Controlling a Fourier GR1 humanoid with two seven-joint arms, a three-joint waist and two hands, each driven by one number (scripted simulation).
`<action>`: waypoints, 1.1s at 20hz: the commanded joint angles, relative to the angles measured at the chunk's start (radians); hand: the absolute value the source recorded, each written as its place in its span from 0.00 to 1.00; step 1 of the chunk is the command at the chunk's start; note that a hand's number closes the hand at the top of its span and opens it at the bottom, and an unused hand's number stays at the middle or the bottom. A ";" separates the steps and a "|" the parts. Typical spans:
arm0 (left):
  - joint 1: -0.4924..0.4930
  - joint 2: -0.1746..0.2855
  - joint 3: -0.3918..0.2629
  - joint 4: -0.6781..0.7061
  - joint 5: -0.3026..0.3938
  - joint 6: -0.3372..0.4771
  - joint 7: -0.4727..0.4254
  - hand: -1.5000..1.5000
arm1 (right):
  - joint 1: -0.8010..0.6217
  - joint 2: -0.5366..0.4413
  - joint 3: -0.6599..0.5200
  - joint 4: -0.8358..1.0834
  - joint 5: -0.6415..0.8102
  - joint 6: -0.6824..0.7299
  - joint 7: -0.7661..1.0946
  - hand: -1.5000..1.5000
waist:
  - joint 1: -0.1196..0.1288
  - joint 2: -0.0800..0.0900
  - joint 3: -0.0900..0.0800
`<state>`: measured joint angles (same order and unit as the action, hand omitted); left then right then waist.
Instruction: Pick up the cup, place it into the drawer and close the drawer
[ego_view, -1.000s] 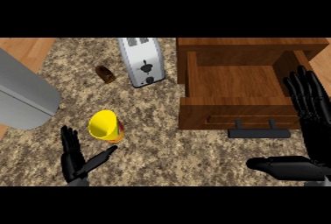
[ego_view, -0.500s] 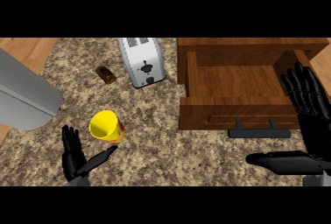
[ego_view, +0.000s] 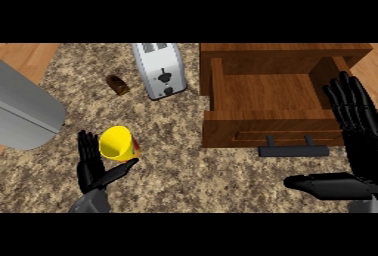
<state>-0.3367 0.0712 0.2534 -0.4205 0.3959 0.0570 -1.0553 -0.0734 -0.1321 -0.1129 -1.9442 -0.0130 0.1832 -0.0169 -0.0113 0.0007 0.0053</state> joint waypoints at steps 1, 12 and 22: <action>-0.036 -0.022 0.003 0.038 0.006 -0.100 -0.078 1.00 | 0.028 0.009 -0.010 0.061 -0.006 0.018 -0.084 0.00 | 0.001 0.003 -0.006; -0.103 0.023 -0.005 0.114 -0.006 -0.340 -0.075 1.00 | 0.007 0.004 0.005 -0.005 0.024 -0.011 0.019 0.00 | -0.005 0.004 -0.007; -0.111 0.137 -0.052 0.056 -0.065 -0.455 -0.087 1.00 | 0.022 0.014 0.020 0.003 0.033 -0.003 -0.024 0.00 | -0.004 0.004 -0.007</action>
<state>-0.4472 0.2049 0.2205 -0.3372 0.3536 -0.2921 -1.0057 -0.0658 -0.1254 -0.1043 -1.9339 0.0077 0.1840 -0.0372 -0.0188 0.0066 -0.0027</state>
